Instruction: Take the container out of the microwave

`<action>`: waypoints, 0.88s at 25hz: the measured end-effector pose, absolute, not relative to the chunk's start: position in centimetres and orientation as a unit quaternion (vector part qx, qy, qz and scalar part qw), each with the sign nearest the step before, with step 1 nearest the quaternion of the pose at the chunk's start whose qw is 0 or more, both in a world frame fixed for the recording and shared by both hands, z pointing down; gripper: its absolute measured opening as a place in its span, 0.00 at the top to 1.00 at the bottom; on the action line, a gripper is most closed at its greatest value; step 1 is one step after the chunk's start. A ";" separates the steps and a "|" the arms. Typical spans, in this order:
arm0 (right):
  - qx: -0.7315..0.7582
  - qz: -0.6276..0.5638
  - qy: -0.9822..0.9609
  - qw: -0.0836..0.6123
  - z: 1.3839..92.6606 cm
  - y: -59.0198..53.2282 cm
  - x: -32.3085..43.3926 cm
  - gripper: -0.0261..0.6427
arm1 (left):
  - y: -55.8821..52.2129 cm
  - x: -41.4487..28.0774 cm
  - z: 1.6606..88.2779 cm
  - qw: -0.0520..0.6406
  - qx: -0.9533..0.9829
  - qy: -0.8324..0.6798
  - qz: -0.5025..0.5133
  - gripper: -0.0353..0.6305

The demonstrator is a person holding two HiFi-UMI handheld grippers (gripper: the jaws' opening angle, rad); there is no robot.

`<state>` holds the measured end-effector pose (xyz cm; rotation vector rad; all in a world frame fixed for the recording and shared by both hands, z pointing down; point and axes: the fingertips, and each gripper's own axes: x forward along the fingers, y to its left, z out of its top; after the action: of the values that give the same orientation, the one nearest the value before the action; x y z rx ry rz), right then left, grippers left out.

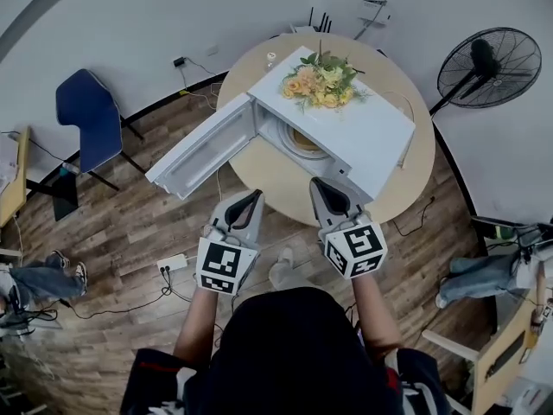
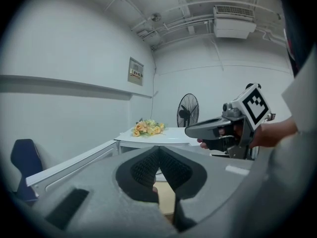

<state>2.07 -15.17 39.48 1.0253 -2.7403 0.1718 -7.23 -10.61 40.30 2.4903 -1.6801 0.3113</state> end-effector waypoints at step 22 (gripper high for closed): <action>0.320 0.074 -0.936 0.129 41.8 -23.5 0.7 0.95 | -20.5 -6.8 41.4 0.062 0.822 -0.552 0.126 0.93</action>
<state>0.73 -23.49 41.84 0.9315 -2.7199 0.2160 -6.82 -20.53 41.40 2.4843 -1.6699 0.3798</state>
